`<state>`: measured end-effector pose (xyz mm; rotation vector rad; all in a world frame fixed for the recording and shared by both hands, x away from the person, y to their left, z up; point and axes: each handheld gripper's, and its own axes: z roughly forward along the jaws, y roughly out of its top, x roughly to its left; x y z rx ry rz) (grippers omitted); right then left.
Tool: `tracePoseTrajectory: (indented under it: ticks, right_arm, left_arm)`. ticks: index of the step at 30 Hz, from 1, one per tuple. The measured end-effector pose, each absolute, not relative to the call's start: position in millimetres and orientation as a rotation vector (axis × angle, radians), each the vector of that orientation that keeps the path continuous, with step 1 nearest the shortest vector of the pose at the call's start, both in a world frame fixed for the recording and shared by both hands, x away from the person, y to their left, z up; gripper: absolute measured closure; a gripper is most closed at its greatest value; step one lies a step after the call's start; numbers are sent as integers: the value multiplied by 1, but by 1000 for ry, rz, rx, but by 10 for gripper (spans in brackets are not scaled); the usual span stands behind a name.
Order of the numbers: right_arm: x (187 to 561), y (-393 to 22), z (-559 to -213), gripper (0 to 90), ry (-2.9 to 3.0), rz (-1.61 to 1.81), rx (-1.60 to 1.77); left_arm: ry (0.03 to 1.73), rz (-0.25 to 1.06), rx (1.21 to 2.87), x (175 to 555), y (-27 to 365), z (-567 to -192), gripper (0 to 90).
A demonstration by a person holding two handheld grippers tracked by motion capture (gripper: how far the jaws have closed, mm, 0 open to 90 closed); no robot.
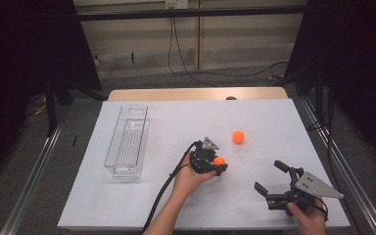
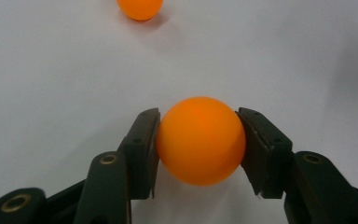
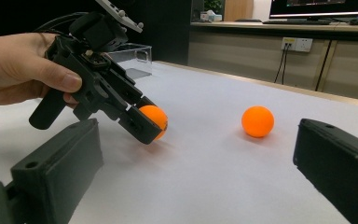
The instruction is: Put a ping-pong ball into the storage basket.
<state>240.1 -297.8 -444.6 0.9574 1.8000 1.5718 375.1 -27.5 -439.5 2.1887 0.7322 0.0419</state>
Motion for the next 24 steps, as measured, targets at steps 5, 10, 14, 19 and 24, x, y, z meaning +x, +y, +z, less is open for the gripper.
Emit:
tracePoseTrajectory:
  ticks: [5,10,14,19,24]
  right_arm:
    - [240,-298,-445,8,1798,1574,959]
    - [240,-298,-446,8,1804,1570,961]
    - [240,-298,-445,8,1801,1564,956]
    - [240,-298,-446,8,1806,1558,957]
    - [241,-298,-446,8,1803,1562,965]
  left_arm:
    - [733,42,2191,375,-24,-436,508]
    - [733,45,2185,373,-20,-430,508]
    - [735,37,2167,373,-15,-426,508]
    - [756,42,2168,375,-7,-423,508]
    - [768,53,2160,377,0,-420,508]
